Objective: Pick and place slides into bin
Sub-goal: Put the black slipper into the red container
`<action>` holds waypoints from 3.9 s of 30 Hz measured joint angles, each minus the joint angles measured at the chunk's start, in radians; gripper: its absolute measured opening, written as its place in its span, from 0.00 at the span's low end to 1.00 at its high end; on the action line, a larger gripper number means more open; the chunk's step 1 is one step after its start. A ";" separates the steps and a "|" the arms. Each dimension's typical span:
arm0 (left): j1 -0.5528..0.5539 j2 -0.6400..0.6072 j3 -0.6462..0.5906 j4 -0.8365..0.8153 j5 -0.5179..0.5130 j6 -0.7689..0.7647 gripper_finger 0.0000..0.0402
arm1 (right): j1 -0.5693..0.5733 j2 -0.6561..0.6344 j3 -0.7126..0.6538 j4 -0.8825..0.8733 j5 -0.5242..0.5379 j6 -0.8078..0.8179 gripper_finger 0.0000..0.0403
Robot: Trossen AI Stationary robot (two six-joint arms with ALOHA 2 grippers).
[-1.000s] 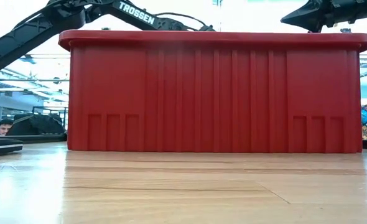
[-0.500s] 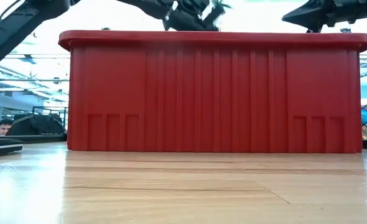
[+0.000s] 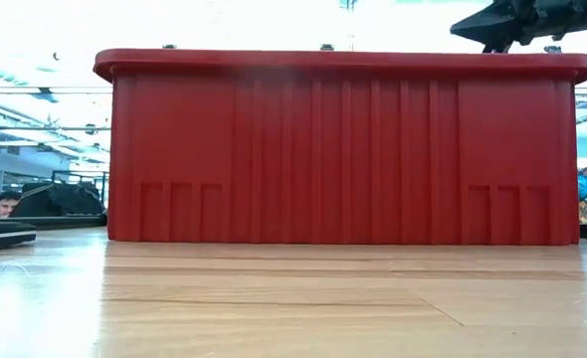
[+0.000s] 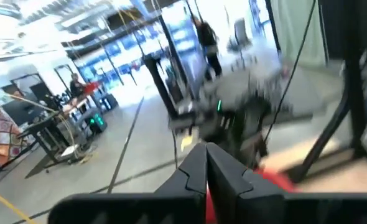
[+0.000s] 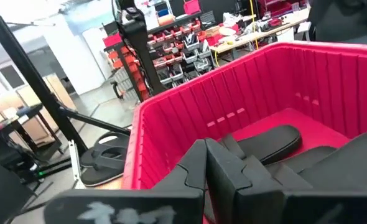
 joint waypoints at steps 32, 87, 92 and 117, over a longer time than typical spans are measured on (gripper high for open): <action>-0.794 -0.476 -0.505 -0.448 -0.863 -0.743 0.00 | 0.000 0.107 0.000 0.326 -0.347 -0.072 0.00; -1.273 -0.530 -1.450 0.259 -0.394 -1.867 0.48 | 0.420 0.591 0.378 0.286 -0.050 -0.185 0.00; -1.273 -0.537 -1.450 0.234 -0.330 -1.767 0.58 | 0.418 0.591 0.378 0.292 -0.050 -0.163 0.00; -1.192 -0.533 -1.445 -0.098 -0.320 -1.075 0.60 | 0.419 0.591 0.378 0.292 -0.051 0.026 0.00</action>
